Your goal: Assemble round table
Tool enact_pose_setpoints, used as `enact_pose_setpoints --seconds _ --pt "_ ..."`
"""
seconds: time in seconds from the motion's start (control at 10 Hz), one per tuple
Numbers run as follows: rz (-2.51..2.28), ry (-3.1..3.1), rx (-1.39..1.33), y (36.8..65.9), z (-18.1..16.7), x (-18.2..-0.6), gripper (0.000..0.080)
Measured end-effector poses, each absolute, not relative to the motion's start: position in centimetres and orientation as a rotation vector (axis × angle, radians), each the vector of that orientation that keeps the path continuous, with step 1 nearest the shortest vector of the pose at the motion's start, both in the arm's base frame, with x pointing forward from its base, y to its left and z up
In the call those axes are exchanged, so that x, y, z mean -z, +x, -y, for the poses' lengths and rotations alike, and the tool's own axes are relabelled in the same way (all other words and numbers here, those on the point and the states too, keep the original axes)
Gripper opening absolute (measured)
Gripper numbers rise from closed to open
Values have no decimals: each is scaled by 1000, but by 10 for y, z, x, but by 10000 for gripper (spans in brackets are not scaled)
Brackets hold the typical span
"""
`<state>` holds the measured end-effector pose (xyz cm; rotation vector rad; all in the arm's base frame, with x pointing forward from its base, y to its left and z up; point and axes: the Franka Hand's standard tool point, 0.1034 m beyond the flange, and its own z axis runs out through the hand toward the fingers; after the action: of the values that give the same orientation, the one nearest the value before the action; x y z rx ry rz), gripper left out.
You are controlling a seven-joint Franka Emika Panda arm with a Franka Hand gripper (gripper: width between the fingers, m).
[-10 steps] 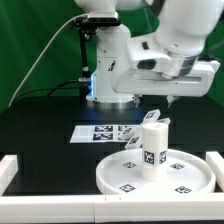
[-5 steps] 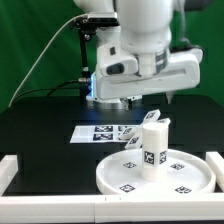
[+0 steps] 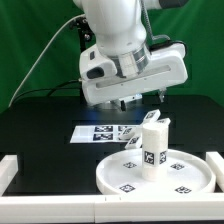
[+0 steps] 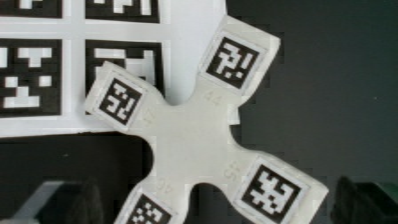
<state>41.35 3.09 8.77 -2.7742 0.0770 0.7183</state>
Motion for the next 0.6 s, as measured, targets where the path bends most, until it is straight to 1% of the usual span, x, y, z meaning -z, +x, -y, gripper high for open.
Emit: enact_pose_setpoints --seconds 0.1,0.3,0.4,0.6 --pt "-327 -2786 -763 415 -26 -90 649" --pt "-743 -2750 -846 412 -28 -89 649" --pt "-852 -2677 -845 414 -30 -88 649" --pt "-819 -2689 -823 416 -28 -86 649"
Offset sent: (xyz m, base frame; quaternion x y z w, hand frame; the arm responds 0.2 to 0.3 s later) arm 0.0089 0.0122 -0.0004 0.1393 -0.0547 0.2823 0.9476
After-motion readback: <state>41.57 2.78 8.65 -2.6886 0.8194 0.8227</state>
